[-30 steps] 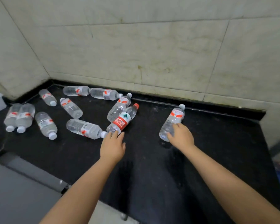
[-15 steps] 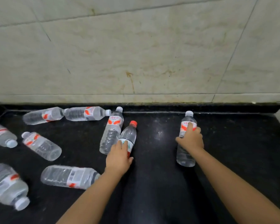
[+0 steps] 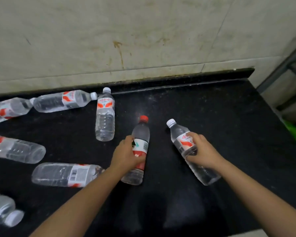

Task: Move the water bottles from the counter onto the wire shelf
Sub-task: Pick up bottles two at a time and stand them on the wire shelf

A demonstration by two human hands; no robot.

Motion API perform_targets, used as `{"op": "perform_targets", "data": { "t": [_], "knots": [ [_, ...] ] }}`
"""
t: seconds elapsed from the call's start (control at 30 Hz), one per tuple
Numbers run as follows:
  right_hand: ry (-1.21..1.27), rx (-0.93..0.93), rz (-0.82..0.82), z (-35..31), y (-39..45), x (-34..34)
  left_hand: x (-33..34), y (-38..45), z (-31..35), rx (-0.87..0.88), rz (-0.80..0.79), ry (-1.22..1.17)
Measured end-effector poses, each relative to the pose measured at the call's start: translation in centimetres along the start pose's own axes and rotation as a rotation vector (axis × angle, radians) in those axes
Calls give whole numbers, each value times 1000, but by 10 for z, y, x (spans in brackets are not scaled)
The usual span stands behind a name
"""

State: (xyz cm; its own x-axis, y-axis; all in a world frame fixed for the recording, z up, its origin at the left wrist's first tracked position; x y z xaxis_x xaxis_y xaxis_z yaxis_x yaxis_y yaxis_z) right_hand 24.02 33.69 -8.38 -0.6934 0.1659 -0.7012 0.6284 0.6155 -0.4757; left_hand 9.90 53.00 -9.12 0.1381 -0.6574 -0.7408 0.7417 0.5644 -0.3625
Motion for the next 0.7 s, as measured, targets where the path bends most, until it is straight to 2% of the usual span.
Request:
{"op": "perform_targets", "data": {
  "t": [0.07, 0.2, 0.33, 0.5, 0.6, 0.7],
  "knots": [
    [14, -9, -15, 6, -20, 11, 9, -11, -6, -12, -47, -106],
    [-116, 27, 126, 8, -27, 12, 5, -15, -11, -9, -58, -129],
    [-393, -88, 208, -20, -18, 31, 4, -11, 10, 69, -14, 98],
    [-621, 8, 276, -20, -6, 27, 16, 8, 38, 11, 9, 511],
    [-748, 88, 319, -24, -6, 18, 14, 16, 31, -64, 27, 570],
    [-782, 111, 286, -29, -5, 19, 9, 21, 23, -128, 29, 552]
  ]
}}
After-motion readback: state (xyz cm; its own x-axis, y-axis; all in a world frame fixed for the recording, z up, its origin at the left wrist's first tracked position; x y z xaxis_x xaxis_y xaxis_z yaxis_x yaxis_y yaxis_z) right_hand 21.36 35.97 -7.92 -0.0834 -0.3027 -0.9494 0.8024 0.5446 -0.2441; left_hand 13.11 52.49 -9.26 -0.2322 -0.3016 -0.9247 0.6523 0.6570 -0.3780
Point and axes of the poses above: each hand's wrist, its own y-axis towards the middle knuckle, its own x-axis out of the palm, z = x × y, the point moved 9 cm from there along y, towards the middle knuckle, and after that the axes turned 4 degrees about -z, right-handed, at the moved point
